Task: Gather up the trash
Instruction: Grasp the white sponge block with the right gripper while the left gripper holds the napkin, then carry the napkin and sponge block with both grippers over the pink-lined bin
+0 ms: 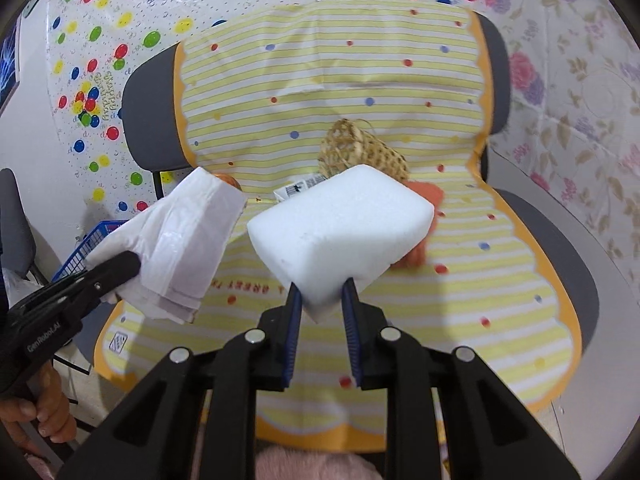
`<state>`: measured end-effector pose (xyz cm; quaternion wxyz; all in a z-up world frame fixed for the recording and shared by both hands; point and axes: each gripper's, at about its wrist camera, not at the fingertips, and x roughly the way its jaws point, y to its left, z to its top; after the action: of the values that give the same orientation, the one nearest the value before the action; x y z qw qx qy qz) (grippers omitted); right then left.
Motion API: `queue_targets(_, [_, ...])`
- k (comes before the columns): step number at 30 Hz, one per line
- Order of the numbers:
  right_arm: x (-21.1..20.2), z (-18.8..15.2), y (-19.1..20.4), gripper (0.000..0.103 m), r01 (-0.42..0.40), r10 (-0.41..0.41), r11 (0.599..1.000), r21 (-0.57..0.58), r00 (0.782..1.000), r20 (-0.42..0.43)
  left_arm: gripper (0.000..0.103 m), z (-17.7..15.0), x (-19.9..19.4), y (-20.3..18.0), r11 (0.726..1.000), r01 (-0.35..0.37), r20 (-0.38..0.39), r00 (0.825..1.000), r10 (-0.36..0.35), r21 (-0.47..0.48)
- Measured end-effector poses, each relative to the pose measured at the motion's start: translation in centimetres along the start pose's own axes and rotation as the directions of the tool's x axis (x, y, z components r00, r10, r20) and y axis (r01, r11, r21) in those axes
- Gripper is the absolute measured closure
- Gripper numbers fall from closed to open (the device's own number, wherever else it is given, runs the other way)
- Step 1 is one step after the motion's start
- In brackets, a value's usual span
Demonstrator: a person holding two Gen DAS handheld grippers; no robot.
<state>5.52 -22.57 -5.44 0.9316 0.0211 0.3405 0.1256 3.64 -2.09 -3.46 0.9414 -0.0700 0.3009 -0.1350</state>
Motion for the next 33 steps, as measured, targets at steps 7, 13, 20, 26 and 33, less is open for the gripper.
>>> queue_targets(7, [-4.3,-3.0,-2.5,0.082,0.079,-0.08,0.996,0.036,0.997,0.021,0.096,-1.4,-0.8,-4.4,0.994,0.075,-0.021,0.997,-0.074,0.084])
queue_targets(13, [-8.2,-5.5,-5.2,0.081,0.195,-0.197,0.979,0.066,0.98,0.023,0.096,-3.1,-0.7,-8.5,0.976,0.166,-0.053,0.986,-0.16,0.14])
queue_targets(20, [-12.6,-8.9,-8.0,0.08,0.312,-0.313,0.943,0.112,0.95,-0.008,0.096,-5.7,-0.3,-14.3,0.928,0.304,-0.113,0.952,-0.285,0.217])
queue_targets(26, [-15.1,-13.0,-10.1,0.08,0.391,-0.384,0.905,0.165,0.92,-0.074,0.096,-8.2,0.2,-18.7,0.875,0.393,-0.173,0.918,-0.356,0.282])
queue_targets(33, [-16.1,-17.0,-12.5,0.08,0.434,-0.408,0.871,0.231,0.9,-0.152,0.096,-10.0,1.3,-22.3,0.831,0.455,-0.247,0.887,-0.39,0.32])
